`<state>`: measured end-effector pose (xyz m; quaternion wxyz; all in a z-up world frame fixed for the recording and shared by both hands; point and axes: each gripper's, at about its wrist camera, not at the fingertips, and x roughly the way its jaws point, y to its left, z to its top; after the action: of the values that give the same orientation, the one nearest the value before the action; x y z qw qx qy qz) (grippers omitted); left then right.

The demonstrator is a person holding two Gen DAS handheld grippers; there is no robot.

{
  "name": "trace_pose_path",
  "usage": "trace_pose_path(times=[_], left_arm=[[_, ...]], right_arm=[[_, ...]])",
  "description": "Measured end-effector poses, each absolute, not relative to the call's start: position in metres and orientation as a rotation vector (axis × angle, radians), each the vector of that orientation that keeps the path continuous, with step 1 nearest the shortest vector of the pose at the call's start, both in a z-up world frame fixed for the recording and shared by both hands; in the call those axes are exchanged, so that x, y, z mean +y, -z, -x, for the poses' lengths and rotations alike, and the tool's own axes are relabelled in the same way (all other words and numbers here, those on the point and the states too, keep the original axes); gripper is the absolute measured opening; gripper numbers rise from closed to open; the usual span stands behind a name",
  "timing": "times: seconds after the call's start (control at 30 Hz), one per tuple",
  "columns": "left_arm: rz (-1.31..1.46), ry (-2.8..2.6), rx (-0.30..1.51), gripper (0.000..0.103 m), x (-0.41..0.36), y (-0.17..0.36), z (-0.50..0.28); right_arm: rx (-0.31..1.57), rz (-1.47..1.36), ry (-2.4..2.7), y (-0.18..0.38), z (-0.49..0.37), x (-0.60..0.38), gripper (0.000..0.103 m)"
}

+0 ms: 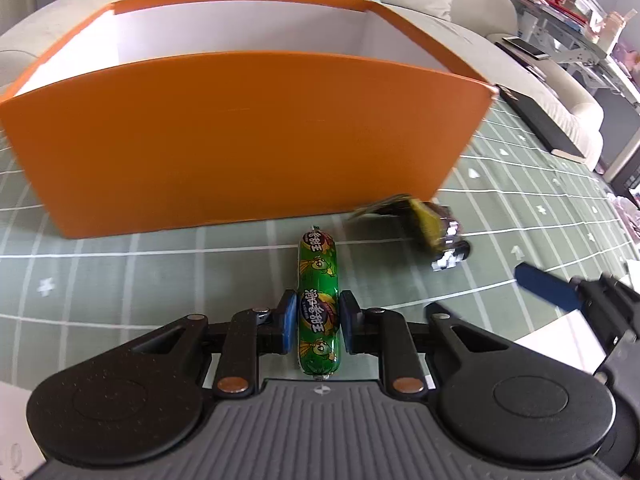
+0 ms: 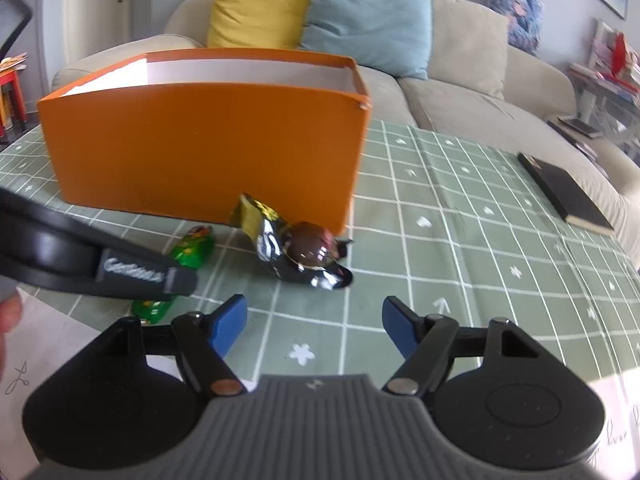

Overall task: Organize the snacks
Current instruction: 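Grasp the green sausage with the left tool while the right tool grasps the dark foil snack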

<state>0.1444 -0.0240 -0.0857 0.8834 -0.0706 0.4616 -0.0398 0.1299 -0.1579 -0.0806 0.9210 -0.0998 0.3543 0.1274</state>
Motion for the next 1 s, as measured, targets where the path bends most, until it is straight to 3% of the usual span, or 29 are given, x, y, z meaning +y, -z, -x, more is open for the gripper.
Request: trace_pose_path(times=[0.23, 0.37, 0.5, 0.6, 0.87, 1.0], left_arm=[[0.162, 0.016, 0.95, 0.025, 0.006, 0.086, -0.134], [0.17, 0.01, 0.952, 0.025, 0.011, 0.085, -0.135], [0.166, 0.012, 0.938, 0.027, 0.01, 0.087, -0.136], [0.159, 0.008, 0.931, 0.028, 0.009, 0.087, -0.139], [0.158, 0.006, 0.929, 0.028, 0.006, 0.088, -0.153], [0.157, 0.006, 0.933, 0.028, 0.005, 0.088, -0.155]], right_arm=[[0.66, 0.351, -0.297, 0.085, -0.134, -0.135, 0.071], [0.654, 0.414, -0.312, 0.091, -0.143, -0.126, 0.061], [0.625, 0.47, -0.285, 0.096, -0.151, -0.122, 0.059], [0.639, 0.479, -0.287, 0.1, -0.158, -0.121, 0.052], [0.636, 0.456, -0.284, 0.105, -0.171, -0.122, 0.049], [0.648, 0.417, -0.287, 0.105, -0.177, -0.124, 0.043]])
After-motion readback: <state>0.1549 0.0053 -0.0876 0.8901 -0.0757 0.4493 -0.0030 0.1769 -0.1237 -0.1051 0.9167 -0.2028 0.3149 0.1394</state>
